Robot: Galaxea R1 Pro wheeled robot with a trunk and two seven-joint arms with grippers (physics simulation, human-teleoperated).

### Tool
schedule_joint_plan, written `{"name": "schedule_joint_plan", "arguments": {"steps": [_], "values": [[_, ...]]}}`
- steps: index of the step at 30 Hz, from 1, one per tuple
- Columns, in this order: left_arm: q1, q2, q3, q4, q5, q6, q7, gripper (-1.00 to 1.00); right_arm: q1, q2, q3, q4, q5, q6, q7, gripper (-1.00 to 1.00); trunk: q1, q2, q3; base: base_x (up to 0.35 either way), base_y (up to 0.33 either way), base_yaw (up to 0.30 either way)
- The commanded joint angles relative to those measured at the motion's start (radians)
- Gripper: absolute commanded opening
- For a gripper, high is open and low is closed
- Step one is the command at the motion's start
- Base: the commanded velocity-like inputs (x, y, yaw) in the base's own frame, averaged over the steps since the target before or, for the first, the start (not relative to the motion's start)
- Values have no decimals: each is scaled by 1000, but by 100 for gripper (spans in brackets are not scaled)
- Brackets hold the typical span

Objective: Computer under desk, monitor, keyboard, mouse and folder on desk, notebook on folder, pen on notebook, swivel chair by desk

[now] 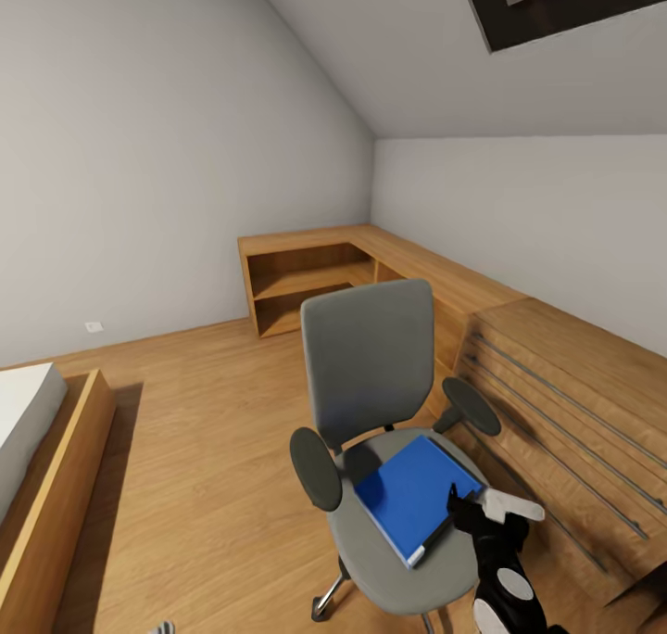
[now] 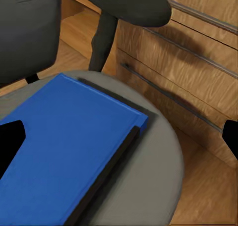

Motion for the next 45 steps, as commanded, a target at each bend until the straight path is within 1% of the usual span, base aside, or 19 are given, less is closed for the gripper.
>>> {"name": "schedule_joint_plan", "arguments": {"steps": [1,2,3,4,5,6,8,9,10,12,13,17,18,20,21,27,34,40,45], "values": [[0,1,-2,-4,4,2,7,100,-8,2,-21,-22,-5,59,-11,100,4,-8,-4,0,0,0],[0,1,-1,-5,5,2,6,100,-15,6,-33,-29,-8,81,-12,100,8,-15,-7,0,0,0],[0,1,-1,-8,5,2,5,100,-35,19,-57,-35,-20,116,-10,100,12,-22,-10,0,0,0],[0,3,0,-18,5,5,3,100,-79,46,-82,-26,-50,148,2,100,15,-29,-13,0,0,0],[0,5,2,-99,5,21,7,100,-162,77,-100,30,-96,181,37,100,19,-36,-17,0,0,0],[0,5,2,-121,5,31,9,100,-178,80,-101,46,-103,185,45,100,23,-43,-20,0,0,0],[1,2,2,-207,5,108,22,100,-240,99,-105,119,-127,196,81,100,31,-57,-26,0,0,0],[-40,-9,2,-256,8,241,43,100,-296,118,-105,206,-136,206,142,100,35,-64,-29,0,0,0],[-64,-16,2,-266,9,286,49,100,-312,123,-105,238,-138,210,165,100,38,-71,-32,0,0,0],[-164,-48,3,-271,14,431,64,100,-356,134,-105,367,-136,216,250,100,46,-85,-39,0,0,0],[-331,-78,6,-225,26,545,68,100,-392,134,-107,499,-78,217,325,100,50,-92,-42,0,0,0],[-392,-83,13,-202,50,566,70,100,-399,128,-108,512,-51,217,334,100,65,-120,-54,0,0,0],[-408,-81,14,-163,49,566,67,100,-401,127,-105,480,-43,217,333,100,69,-127,-57,0,0,0],[-411,-77,16,-156,48,562,66,100,-401,126,-105,456,-42,218,332,100,77,-141,-64,0,0,0],[-413,-64,15,-150,48,558,69,100,-399,125,-105,414,-40,220,331,100,77,-141,-64,0,0,0],[-414,-60,13,-145,49,557,70,100,-397,124,-105,374,-35,223,330,100,77,-141,-64,0,0,0],[-414,-60,13,-111,48,555,71,100,-397,125,-103,369,-32,222,329,100,77,-141,-64,23,0,0],[-414,-60,12,-91,43,520,69,100,-397,125,-102,374,-31,223,330,100,77,-141,-64,193,0,0],[-414,-60,12,-90,41,515,69,100,-397,125,-101,375,-32,225,330,100,77,-141,-64,88,0,0]]}}
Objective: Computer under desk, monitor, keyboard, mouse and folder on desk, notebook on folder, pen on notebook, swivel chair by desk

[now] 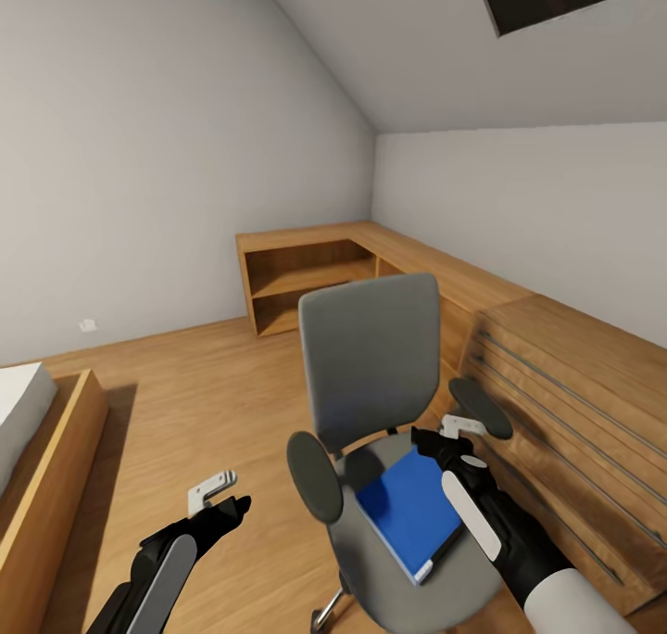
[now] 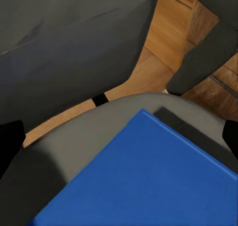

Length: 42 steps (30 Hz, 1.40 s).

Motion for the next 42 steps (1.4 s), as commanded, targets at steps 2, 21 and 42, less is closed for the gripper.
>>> {"name": "schedule_joint_plan", "arguments": {"steps": [2,21,42], "values": [[-1,1,-2,-1,10,1,10,100,-1,-1,4,-2,-8,3,-9,100,0,-1,-1,216,0,0],[-1,3,112,-6,11,-3,13,100,-1,0,6,-1,-9,9,-9,100,58,-106,-48,16,0,0],[-1,-1,118,17,12,-4,13,100,-2,-1,5,-1,-7,43,-10,100,131,-239,-108,0,0,0]]}}
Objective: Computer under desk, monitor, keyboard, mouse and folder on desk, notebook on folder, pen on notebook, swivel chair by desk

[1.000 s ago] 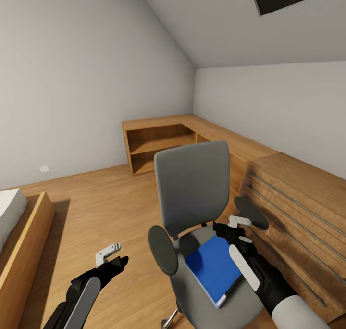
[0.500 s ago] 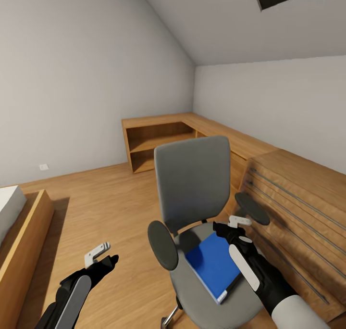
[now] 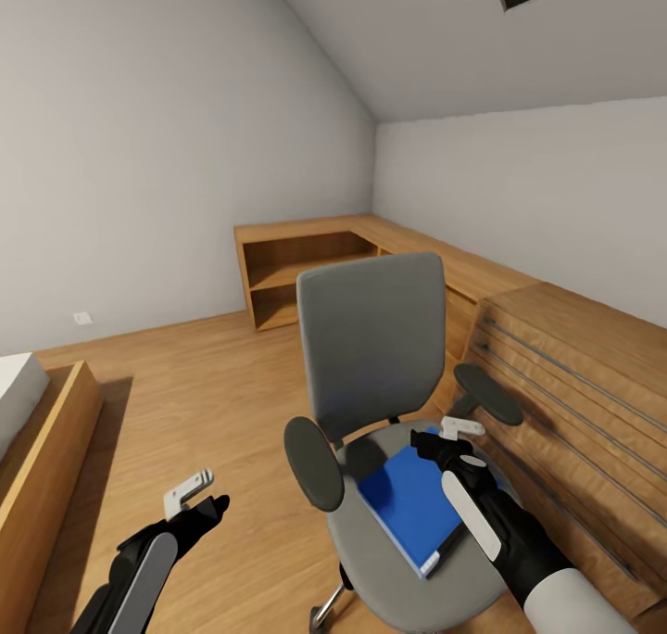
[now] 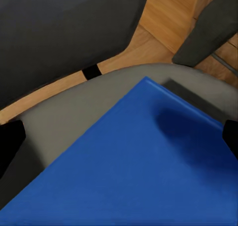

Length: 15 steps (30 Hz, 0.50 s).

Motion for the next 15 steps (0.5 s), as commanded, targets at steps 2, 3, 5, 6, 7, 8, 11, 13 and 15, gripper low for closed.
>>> {"name": "schedule_joint_plan", "arguments": {"steps": [2,3,5,6,7,8,11,13,15], "values": [[-1,0,0,3,10,2,9,100,-1,-1,4,-2,-8,4,-9,100,0,0,-1,0,0,0],[-1,1,0,6,9,2,8,100,-1,-2,4,-2,-7,5,-9,100,0,0,-1,0,0,0],[-1,0,-1,9,8,1,6,100,-1,-2,4,-2,-3,5,-9,100,0,0,-1,0,0,0],[-1,0,-2,10,8,1,6,100,0,-2,4,-2,3,5,-9,100,0,0,-1,0,0,0],[-1,0,-3,11,8,1,5,100,0,-1,4,-2,11,4,-9,100,0,0,-1,0,0,0],[-1,-1,-4,11,7,0,4,100,0,0,3,-3,25,4,-9,100,0,0,-1,0,0,0],[-1,-1,-4,11,7,-8,4,100,-1,0,0,-4,31,8,-9,100,0,0,-1,0,0,0],[-1,-1,-5,12,7,-29,5,100,-4,1,-3,-3,34,45,-9,100,0,0,-1,0,0,0],[-1,-1,-5,12,7,-32,5,100,-10,1,-4,-3,34,75,-9,100,0,0,-1,0,0,0]]}}
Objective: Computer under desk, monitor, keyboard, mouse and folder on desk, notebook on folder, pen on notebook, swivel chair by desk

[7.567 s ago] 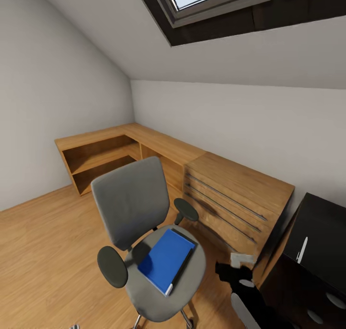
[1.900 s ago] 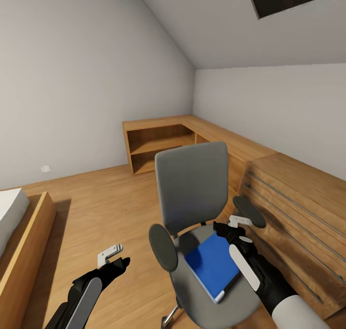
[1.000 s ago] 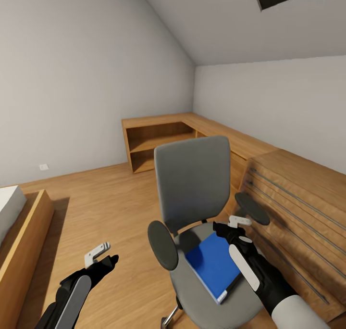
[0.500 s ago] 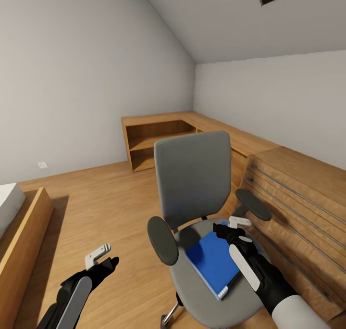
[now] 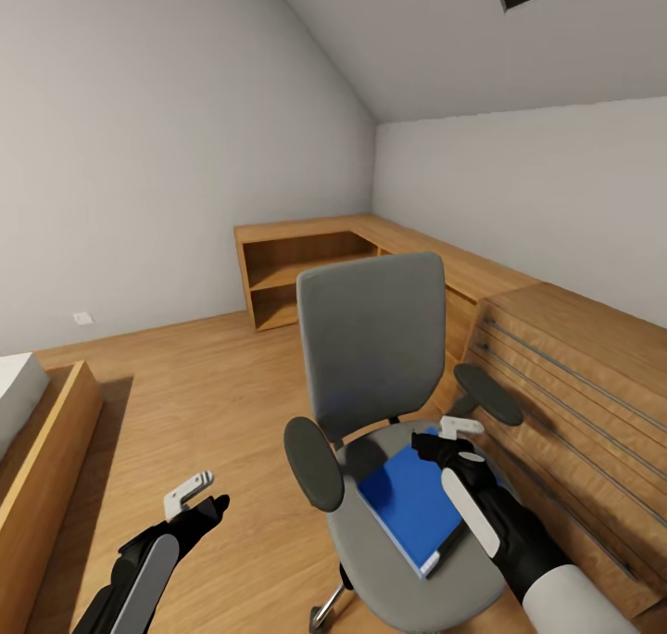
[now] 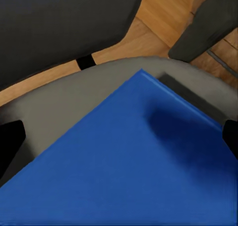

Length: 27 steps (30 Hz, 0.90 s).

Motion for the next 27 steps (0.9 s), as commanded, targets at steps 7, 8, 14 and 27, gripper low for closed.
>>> {"name": "schedule_joint_plan", "arguments": {"steps": [7,8,14,27], "values": [[-1,0,-2,-1,10,-1,9,100,-180,4,5,162,-13,63,-2,100,0,0,-1,0,0,0],[-1,0,-2,0,10,-1,9,100,-192,5,5,187,-14,62,0,100,0,0,-1,0,0,0],[-1,1,-4,16,10,-2,9,100,-245,8,9,319,-14,1,22,100,0,0,-1,0,0,0],[-1,1,-3,20,10,-4,8,100,-252,22,12,377,-16,-73,30,100,0,0,-1,0,0,0]]}}
